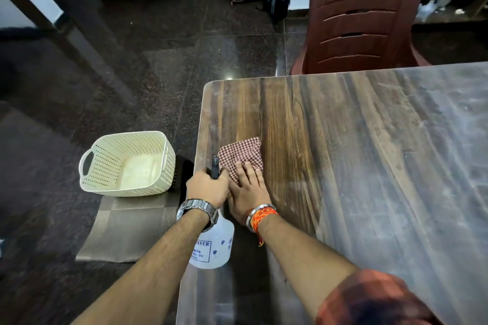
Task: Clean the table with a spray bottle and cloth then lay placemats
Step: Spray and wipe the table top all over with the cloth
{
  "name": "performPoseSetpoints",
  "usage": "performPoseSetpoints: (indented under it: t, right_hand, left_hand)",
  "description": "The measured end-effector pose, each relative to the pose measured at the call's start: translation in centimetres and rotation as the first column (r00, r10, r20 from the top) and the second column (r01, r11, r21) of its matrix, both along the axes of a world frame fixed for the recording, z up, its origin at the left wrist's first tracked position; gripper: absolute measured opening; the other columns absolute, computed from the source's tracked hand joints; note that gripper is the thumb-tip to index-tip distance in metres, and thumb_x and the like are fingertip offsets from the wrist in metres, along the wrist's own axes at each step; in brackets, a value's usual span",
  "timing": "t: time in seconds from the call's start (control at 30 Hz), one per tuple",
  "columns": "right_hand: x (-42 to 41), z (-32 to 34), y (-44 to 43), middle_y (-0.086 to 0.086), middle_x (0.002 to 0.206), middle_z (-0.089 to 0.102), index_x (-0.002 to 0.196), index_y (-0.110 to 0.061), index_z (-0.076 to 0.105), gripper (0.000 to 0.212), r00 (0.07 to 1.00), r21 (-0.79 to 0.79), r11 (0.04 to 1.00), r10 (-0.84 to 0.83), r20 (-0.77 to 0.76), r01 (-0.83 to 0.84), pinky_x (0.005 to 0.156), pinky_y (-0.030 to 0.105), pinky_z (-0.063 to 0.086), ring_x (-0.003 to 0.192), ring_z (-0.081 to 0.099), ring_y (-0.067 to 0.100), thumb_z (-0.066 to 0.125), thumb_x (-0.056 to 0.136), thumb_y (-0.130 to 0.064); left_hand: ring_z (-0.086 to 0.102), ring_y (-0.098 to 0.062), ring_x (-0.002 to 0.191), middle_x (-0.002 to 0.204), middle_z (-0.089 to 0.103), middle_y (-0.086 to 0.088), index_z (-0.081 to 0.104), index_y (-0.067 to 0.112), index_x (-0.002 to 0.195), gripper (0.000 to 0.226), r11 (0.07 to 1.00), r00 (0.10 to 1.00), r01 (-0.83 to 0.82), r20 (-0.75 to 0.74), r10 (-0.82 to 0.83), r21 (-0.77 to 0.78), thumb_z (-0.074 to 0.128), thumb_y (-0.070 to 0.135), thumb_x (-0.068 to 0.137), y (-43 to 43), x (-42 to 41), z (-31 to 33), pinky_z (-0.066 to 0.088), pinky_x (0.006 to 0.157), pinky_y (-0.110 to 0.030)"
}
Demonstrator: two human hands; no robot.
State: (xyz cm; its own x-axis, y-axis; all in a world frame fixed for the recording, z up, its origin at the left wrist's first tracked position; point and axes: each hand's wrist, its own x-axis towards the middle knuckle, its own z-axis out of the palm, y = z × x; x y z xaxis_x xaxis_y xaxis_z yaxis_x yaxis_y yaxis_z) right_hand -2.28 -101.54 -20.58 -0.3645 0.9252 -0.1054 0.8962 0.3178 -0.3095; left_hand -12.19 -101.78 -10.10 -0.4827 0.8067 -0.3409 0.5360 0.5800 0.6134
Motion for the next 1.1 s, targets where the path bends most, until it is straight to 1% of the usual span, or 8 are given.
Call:
performPoseSetpoints:
  t: [0.2, 0.3, 0.43, 0.57, 0.83, 0.9, 0.97, 1.1]
  right_hand:
    - [-3.7, -0.6, 6.0, 0.01, 0.158, 0.012, 0.148, -0.028, 0.027, 0.055, 0.999, 0.013, 0.999, 0.05, -0.002, -0.05, 0.117, 0.049, -0.003, 0.144, 0.005, 0.032, 0.029, 0.094, -0.041]
    - [-5.5, -0.5, 9.4, 0.011, 0.158, 0.015, 0.148, -0.031, 0.025, 0.06, 0.999, 0.033, 0.998, 0.046, -0.009, -0.046, 0.116, 0.049, -0.002, 0.144, 0.008, 0.034, 0.018, 0.09, -0.042]
    - [-7.5, -0.5, 13.9, 0.01, 0.158, 0.012, 0.149, -0.03, 0.024, 0.071, 0.998, 0.033, 0.999, 0.028, -0.059, -0.026, 0.117, 0.049, -0.003, 0.144, 0.006, 0.032, 0.004, 0.082, -0.045]
    - [-9.4, -1.8, 18.9, 0.01, 0.158, 0.015, 0.148, -0.034, 0.025, 0.053, 0.995, 0.043, 0.997, -0.058, -0.079, 0.062, 0.115, 0.046, -0.005, 0.145, 0.007, 0.031, 0.033, 0.096, -0.041]
    - [-9.8, -2.1, 27.0, 0.006, 0.157, 0.021, 0.145, -0.039, 0.032, 0.053, 0.977, 0.074, 0.976, -0.199, -0.079, 0.205, 0.117, 0.047, 0.0, 0.143, 0.013, 0.03, 0.035, 0.092, -0.043]
    - [-9.0, -2.1, 28.4, 0.005, 0.157, 0.021, 0.145, -0.039, 0.03, 0.055, 0.969, 0.07, 0.968, -0.237, -0.065, 0.242, 0.117, 0.046, 0.0, 0.144, 0.013, 0.028, 0.035, 0.09, -0.042]
    - [-7.8, -2.0, 29.0, 0.003, 0.157, 0.021, 0.146, -0.038, 0.029, 0.056, 0.957, 0.059, 0.956, -0.282, -0.071, 0.287, 0.117, 0.045, 0.0, 0.144, 0.012, 0.026, 0.035, 0.09, -0.041]
    - [-2.9, -1.9, 29.2, 0.002, 0.158, 0.017, 0.147, -0.035, 0.025, 0.057, 0.912, 0.048, 0.912, -0.404, -0.068, 0.407, 0.117, 0.046, 0.0, 0.145, 0.009, 0.025, 0.032, 0.091, -0.04]
  left_hand:
    - [0.056, -0.03, 0.074, 0.07, 0.059, -0.003, 0.064, 0.013, 0.083, 0.028, 0.998, 0.998, -0.036, -0.052, 0.038, 0.043, 0.061, 0.041, 0.087, 3.9, -2.8, 0.0, 0.042, 0.071, -0.032]
    - [0.054, -0.027, 0.067, 0.067, 0.059, -0.002, 0.064, 0.011, 0.082, 0.03, 0.996, 0.996, -0.05, -0.063, 0.055, 0.076, 0.061, 0.04, 0.087, 5.6, -3.9, 0.2, 0.043, 0.067, -0.033]
    - [0.062, -0.032, 0.069, 0.068, 0.065, -0.008, 0.062, 0.01, 0.076, 0.034, 0.994, 0.998, -0.043, -0.047, 0.048, 0.097, 0.061, 0.043, 0.085, 8.2, -5.1, -0.3, 0.053, 0.068, -0.04]
    - [0.065, -0.033, 0.072, 0.071, 0.067, -0.007, 0.059, 0.013, 0.074, 0.034, 0.997, 0.998, -0.007, -0.054, 0.012, 0.075, 0.059, 0.046, 0.085, 10.6, -5.9, -1.1, 0.055, 0.071, -0.04]
    - [0.066, -0.033, 0.07, 0.067, 0.067, -0.007, 0.057, 0.014, 0.072, 0.03, 0.998, 0.999, 0.031, -0.043, -0.029, 0.045, 0.059, 0.042, 0.081, 13.6, -6.0, -1.6, 0.055, 0.073, -0.042]
    - [0.063, -0.027, 0.068, 0.067, 0.064, -0.003, 0.058, 0.015, 0.072, 0.028, 0.998, 0.998, 0.046, -0.043, -0.044, 0.043, 0.061, 0.041, 0.082, 13.8, -5.6, -1.4, 0.051, 0.07, -0.037]
    - [0.053, -0.018, 0.063, 0.066, 0.057, 0.005, 0.056, 0.017, 0.074, 0.026, 0.995, 0.993, 0.098, -0.064, -0.096, 0.021, 0.063, 0.039, 0.085, 13.7, -4.8, -1.2, 0.039, 0.067, -0.03]
    - [0.048, -0.021, 0.067, 0.067, 0.054, 0.006, 0.056, 0.018, 0.077, 0.021, 0.992, 0.99, 0.126, -0.062, -0.124, 0.018, 0.063, 0.036, 0.086, 13.6, -3.7, -1.3, 0.034, 0.066, -0.029]
